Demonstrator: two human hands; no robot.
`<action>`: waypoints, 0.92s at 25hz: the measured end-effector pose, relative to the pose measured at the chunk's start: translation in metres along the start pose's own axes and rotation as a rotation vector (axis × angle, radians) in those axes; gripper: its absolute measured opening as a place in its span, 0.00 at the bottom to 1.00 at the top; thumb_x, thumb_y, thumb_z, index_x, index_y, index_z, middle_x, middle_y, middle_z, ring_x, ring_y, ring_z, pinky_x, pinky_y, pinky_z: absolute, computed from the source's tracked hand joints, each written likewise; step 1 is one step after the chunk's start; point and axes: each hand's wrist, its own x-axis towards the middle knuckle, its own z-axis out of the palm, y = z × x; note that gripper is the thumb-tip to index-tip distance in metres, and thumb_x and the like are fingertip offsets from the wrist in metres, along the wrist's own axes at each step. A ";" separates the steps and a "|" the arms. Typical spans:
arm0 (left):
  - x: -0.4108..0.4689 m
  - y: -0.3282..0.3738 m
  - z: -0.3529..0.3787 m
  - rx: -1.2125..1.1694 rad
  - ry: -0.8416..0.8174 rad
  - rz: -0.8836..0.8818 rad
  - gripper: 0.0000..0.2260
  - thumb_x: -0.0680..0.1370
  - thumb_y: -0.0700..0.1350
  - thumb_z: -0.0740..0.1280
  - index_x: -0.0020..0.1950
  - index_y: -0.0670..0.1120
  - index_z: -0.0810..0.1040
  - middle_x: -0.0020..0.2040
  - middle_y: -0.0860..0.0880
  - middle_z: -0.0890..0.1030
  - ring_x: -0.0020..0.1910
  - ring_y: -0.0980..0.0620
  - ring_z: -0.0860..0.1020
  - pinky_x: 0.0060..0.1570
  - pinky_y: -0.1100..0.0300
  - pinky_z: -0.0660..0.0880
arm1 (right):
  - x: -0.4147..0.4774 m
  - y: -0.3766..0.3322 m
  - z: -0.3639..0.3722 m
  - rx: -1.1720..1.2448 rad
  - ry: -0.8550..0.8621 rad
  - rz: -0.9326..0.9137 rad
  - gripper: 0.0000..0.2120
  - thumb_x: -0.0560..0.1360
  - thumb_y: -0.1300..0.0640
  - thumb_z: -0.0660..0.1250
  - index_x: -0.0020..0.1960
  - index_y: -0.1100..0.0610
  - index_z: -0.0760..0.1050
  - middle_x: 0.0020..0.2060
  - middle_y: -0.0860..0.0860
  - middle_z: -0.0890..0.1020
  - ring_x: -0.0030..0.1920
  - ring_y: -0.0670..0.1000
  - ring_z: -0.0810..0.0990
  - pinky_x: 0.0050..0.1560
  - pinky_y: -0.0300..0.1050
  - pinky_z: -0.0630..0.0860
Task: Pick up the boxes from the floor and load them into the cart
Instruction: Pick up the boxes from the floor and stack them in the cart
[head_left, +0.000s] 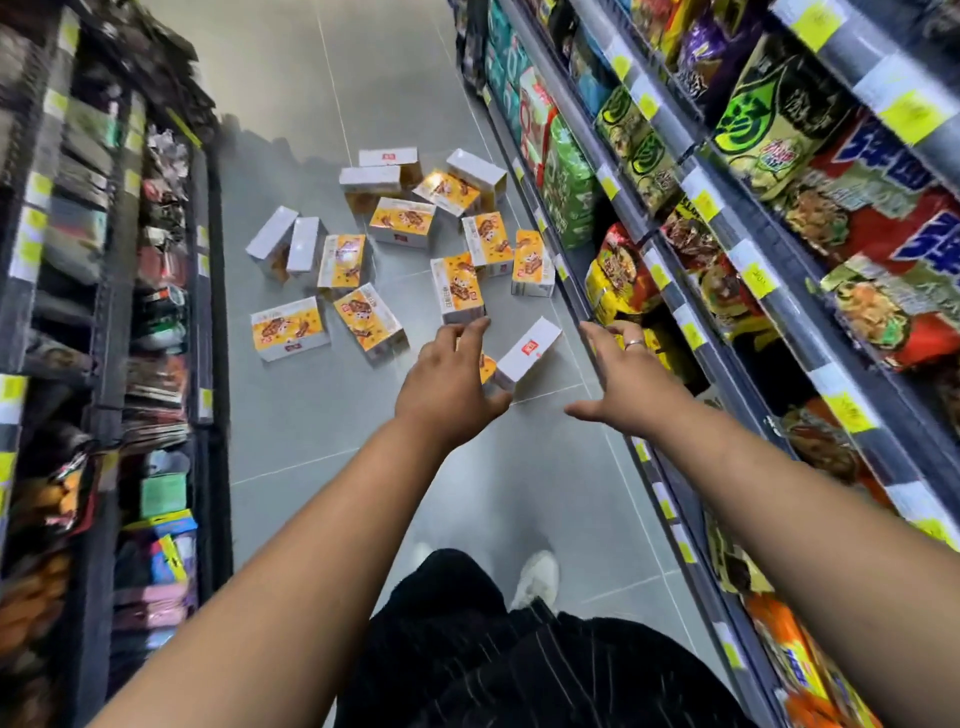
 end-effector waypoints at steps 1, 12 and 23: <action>0.017 -0.001 0.005 0.000 -0.011 -0.006 0.38 0.73 0.55 0.70 0.77 0.50 0.56 0.72 0.44 0.65 0.69 0.42 0.65 0.65 0.49 0.68 | 0.019 0.005 -0.004 -0.014 -0.013 -0.006 0.49 0.65 0.42 0.77 0.77 0.46 0.51 0.73 0.54 0.53 0.66 0.62 0.69 0.61 0.51 0.70; 0.229 -0.051 0.055 -0.011 -0.152 -0.089 0.40 0.72 0.56 0.72 0.78 0.50 0.55 0.72 0.44 0.63 0.69 0.42 0.65 0.63 0.49 0.69 | 0.238 0.036 -0.008 -0.133 -0.160 0.049 0.48 0.66 0.44 0.77 0.77 0.49 0.52 0.73 0.57 0.55 0.66 0.64 0.68 0.61 0.54 0.71; 0.387 -0.110 0.209 -0.083 -0.251 -0.257 0.41 0.70 0.55 0.73 0.77 0.47 0.57 0.73 0.41 0.62 0.70 0.37 0.63 0.67 0.46 0.65 | 0.441 0.137 0.102 -0.171 -0.322 0.076 0.49 0.65 0.47 0.77 0.77 0.52 0.53 0.73 0.61 0.58 0.68 0.66 0.65 0.66 0.55 0.67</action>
